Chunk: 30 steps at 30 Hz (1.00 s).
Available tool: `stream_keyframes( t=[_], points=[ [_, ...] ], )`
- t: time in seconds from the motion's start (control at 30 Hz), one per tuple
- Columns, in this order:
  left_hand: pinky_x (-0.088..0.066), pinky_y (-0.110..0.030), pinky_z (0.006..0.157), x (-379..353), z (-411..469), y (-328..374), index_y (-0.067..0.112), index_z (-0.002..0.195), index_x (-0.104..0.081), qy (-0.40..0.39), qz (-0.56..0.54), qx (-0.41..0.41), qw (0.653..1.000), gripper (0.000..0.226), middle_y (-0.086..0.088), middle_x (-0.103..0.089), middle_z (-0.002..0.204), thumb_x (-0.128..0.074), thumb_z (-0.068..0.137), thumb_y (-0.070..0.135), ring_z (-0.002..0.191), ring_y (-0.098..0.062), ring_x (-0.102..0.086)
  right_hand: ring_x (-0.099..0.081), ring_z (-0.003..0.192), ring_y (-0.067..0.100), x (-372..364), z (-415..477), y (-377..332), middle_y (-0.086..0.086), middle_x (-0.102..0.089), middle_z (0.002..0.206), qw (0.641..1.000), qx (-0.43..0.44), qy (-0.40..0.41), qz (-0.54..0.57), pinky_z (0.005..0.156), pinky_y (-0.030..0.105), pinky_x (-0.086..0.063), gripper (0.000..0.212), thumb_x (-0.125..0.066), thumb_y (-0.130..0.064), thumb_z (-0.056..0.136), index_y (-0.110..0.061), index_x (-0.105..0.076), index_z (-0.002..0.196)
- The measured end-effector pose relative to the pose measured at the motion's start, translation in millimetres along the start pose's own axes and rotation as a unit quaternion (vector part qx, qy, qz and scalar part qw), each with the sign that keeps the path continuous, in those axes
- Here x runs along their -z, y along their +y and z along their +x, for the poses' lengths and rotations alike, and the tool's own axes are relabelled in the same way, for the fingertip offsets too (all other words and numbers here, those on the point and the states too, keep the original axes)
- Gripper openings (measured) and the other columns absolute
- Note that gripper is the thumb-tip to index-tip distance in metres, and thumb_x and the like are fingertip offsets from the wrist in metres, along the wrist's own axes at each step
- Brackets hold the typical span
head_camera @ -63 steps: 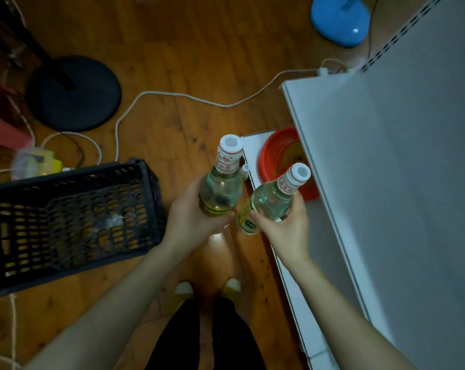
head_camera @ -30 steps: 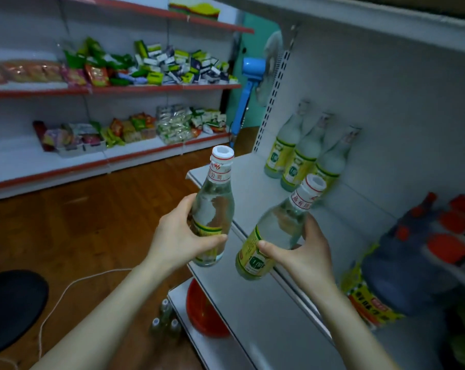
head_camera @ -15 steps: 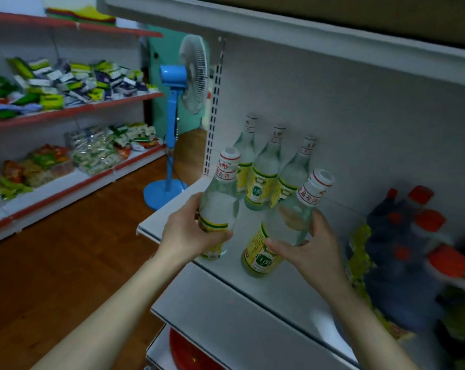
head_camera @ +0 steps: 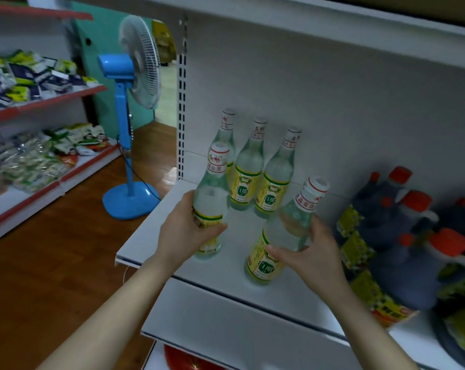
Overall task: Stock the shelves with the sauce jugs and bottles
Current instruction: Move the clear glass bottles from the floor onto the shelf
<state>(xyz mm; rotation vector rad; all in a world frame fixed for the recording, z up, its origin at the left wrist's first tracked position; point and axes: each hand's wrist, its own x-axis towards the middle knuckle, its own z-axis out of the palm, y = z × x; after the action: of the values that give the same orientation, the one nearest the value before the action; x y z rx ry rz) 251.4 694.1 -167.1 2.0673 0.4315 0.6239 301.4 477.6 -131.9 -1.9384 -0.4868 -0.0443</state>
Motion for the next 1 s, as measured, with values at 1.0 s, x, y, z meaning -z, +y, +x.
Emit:
stream_keyframes(
  t=[1.0],
  points=[
    [-0.05,-0.04,0.087,-28.6,40.0,-63.6,0.033,0.114,-0.045,-0.015,-0.055,0.024,0.998,0.064,0.003,-0.059,0.112,-0.082,0.063,0.023,0.104,-0.017,-0.057,-0.058,0.1,-0.004,-15.1,13.1,4.8,-0.017,-0.06,0.108,0.999,-0.034,-0.012,0.002,0.09,0.041,-0.053,0.068,-0.084,-0.007,0.059,-0.041,-0.048,0.106]
  ],
)
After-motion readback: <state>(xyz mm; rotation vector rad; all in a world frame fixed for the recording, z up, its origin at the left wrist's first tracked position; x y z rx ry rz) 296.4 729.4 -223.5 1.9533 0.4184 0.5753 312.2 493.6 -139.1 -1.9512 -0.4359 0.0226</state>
